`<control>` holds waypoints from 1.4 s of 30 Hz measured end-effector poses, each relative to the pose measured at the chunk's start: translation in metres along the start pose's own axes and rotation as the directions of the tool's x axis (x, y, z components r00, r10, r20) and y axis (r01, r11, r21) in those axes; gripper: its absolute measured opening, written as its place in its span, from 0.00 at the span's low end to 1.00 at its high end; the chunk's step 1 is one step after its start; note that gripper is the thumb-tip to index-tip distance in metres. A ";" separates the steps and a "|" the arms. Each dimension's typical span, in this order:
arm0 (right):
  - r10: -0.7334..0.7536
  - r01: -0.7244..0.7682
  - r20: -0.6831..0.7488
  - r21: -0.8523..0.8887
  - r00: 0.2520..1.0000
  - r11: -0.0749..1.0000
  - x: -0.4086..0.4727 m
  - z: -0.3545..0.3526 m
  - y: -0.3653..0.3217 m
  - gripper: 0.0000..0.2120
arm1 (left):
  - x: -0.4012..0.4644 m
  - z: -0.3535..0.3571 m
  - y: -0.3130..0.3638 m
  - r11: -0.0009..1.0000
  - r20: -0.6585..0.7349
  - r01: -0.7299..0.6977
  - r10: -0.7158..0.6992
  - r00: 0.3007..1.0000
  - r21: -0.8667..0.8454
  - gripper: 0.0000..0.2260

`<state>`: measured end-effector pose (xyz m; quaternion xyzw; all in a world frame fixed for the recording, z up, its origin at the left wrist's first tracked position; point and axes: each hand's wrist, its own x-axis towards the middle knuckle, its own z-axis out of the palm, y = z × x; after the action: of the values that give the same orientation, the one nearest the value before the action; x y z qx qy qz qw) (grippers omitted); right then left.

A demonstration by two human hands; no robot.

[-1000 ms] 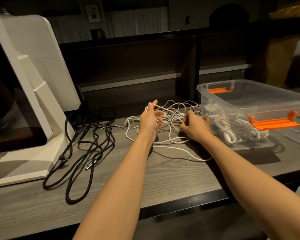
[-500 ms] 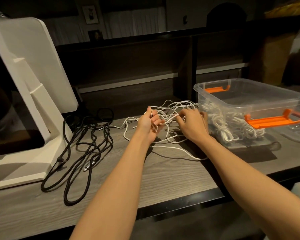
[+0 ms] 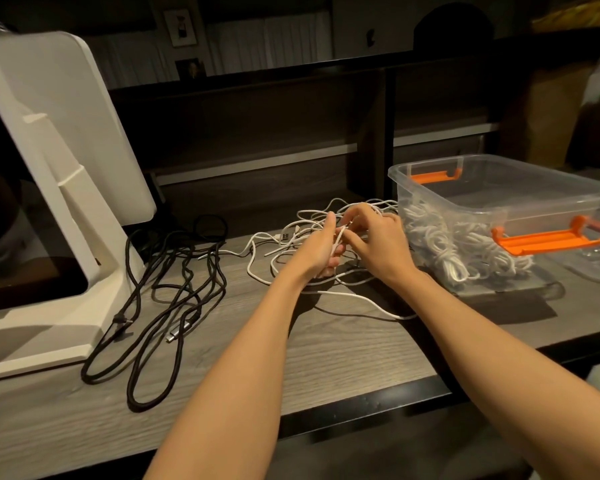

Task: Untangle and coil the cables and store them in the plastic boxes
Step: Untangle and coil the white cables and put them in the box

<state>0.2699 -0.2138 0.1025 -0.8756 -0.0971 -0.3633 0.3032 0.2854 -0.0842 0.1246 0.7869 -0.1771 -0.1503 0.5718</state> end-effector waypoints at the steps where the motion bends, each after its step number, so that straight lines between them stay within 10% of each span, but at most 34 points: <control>1: 0.000 0.000 -0.002 -0.023 1.000 1.000 0.000 -0.001 0.000 0.07 | 0.001 -0.002 -0.001 1.000 0.038 0.003 -0.003 0.999 -0.016 0.25; 10: 0.016 -0.027 0.097 0.109 0.995 0.994 0.005 0.001 0.012 0.05 | -0.003 -0.011 -0.003 0.999 0.076 -0.033 0.030 0.997 0.037 0.22; 20: 0.189 -0.154 0.174 -0.195 0.967 0.969 0.004 0.000 0.015 0.12 | 0.011 -0.002 -0.013 0.961 -0.520 -0.111 0.231 0.822 0.252 0.22; 26: 0.326 -0.312 0.172 -0.107 0.929 0.944 0.005 0.004 0.018 0.09 | 0.010 -0.003 -0.007 0.925 -0.521 -0.273 0.102 0.847 -0.263 0.21; 34: 0.347 -0.340 0.124 -0.071 0.930 0.938 0.002 0.003 0.015 0.04 | 0.000 -0.014 -0.002 0.503 -0.257 -0.123 -0.206 0.944 -0.856 0.23; 42: -0.040 0.025 0.107 0.133 0.994 0.991 -0.003 0.001 -0.002 0.06 | 0.000 -0.009 -0.001 0.923 -0.225 0.080 -0.175 0.959 -0.377 0.25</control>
<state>0.2682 -0.2114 0.1009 -0.8705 -0.1515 -0.3126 0.3486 0.2899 -0.0763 0.1265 0.6898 -0.0196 -0.1154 0.7144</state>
